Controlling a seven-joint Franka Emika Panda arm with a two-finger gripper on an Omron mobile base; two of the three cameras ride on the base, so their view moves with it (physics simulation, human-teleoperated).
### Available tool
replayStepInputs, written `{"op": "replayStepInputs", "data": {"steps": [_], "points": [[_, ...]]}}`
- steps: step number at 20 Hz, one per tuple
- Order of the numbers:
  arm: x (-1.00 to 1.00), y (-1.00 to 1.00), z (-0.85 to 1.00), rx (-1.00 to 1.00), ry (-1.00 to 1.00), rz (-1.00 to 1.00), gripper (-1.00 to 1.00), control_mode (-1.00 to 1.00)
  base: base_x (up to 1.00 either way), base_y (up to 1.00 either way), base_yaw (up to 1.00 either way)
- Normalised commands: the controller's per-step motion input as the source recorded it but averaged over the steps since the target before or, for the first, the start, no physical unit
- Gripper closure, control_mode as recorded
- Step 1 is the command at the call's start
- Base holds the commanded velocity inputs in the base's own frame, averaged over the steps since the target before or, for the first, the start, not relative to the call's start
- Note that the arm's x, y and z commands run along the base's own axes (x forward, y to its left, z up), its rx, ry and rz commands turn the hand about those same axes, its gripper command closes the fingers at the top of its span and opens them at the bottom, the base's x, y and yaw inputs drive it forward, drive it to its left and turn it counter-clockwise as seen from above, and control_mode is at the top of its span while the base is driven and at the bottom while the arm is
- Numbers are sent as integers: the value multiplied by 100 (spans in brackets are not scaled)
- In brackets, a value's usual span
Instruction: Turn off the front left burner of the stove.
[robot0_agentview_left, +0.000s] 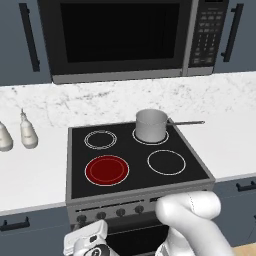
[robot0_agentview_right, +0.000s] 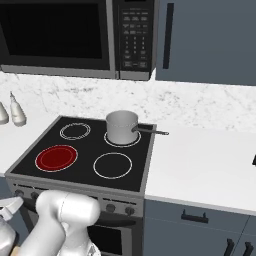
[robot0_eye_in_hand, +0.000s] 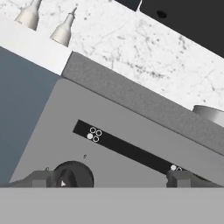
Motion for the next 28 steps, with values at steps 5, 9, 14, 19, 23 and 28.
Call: {"op": "replayStepInputs", "data": {"steps": [5, 9, 14, 19, 23, 28], "points": [[7, 1, -29, -2, 0, 0, -100, -100, 0, 0, 0], [20, 12, -17, -2, 0, 0, -100, -100, 0, 0, 0], [23, 22, -11, -2, 0, 0, -100, -100, 0, 0, 0], [7, 16, -15, -1, 0, 0, -100, -100, 0, 0, 0], [0, 9, -20, -1, 0, 0, -100, -100, 0, 0, 0], [9, 0, 1, 0, 0, 0, -100, -100, 0, 0, 0]]}}
